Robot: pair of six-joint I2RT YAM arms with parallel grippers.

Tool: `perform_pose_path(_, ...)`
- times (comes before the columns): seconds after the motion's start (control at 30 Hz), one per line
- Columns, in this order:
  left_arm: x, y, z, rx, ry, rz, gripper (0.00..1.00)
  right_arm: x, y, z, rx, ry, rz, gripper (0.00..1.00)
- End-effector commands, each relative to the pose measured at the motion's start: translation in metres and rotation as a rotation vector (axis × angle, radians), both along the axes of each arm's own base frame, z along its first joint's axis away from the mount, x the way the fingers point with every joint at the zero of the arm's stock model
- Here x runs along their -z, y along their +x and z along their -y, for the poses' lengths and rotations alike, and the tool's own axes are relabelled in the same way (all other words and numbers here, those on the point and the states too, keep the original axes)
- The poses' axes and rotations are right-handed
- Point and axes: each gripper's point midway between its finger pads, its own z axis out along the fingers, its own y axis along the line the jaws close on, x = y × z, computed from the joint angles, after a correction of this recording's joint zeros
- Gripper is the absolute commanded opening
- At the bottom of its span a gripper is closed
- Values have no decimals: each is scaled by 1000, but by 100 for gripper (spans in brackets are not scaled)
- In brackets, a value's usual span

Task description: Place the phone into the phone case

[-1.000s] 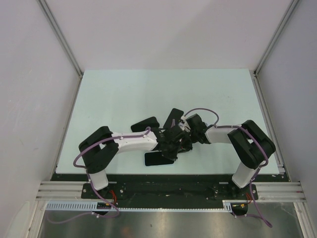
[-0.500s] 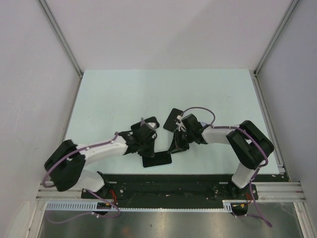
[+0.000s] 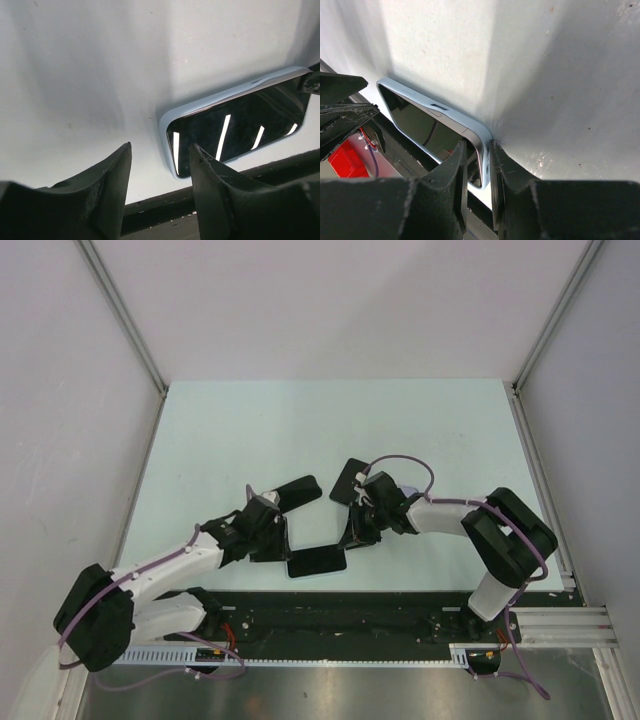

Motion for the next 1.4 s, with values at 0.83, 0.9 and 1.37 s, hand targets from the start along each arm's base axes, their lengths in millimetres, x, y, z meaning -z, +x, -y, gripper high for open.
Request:
perform_pose_path(0.83,36,31,92,217,32,-100,41,108,-84,128,-35,-889,-19,0)
perform_pose_path(0.9,26,42,108,236,5,-76,41,102,-86,125,-30,-881,-4,0)
perform_pose_path(1.37,-3,67,75,182,157,63,54,9,-22,81,51,-507,198,64)
